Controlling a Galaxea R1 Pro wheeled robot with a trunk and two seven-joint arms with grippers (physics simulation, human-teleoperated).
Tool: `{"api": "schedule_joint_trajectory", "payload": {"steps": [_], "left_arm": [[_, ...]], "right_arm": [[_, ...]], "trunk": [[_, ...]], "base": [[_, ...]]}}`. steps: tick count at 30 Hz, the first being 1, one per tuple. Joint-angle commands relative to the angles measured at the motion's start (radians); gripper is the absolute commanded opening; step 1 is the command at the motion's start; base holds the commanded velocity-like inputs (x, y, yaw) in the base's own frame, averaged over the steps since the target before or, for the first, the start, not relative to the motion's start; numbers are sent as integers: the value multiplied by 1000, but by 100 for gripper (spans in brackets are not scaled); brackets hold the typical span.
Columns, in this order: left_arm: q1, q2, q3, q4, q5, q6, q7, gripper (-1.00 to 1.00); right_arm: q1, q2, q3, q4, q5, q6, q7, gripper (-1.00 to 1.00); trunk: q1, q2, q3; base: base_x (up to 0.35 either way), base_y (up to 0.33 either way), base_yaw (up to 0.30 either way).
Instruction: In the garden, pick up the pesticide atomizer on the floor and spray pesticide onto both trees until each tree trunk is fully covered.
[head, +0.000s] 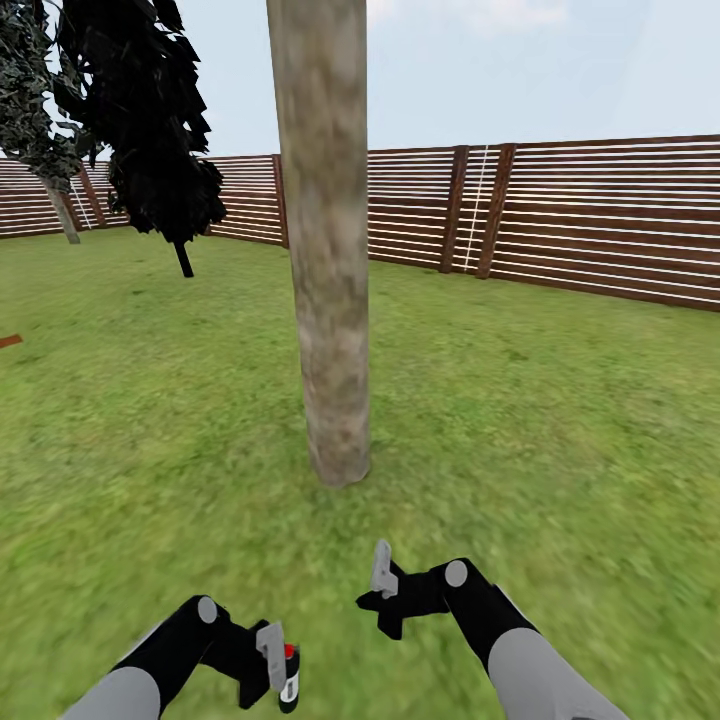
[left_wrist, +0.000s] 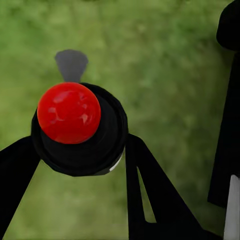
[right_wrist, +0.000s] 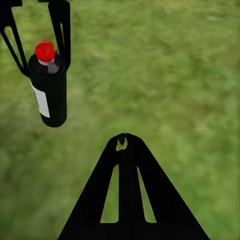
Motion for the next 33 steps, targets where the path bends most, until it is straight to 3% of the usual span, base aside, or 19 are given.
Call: {"api": "schedule_joint_trajectory", "payload": {"steps": [1,15,20,27,33], "left_arm": [[0,-2,3,-5,-9,-10,-1,-100],[0,-5,8,-51,4,-18,3,-100],[1,-18,13,-52,12,-24,32,-100],[2,-63,10,-50,15,-27,53,-100],[3,-71,12,-50,16,-30,53,-100]], "right_arm": [[-1,1,-8,0,8,-4,5,-100],[-1,1,-6,0,9,-4,65,-100],[-1,1,-6,0,8,-3,65,-100],[-1,1,-6,-1,8,-3,65,-100],[-1,1,-6,-1,8,-3,65,-100]], "trunk": [[0,0,-1],[0,0,-1],[0,0,-1],[0,0,-1],[0,0,-1]], "base": [[0,0,0],[0,0,0],[0,0,0],[0,0,0],[0,0,0]]}}
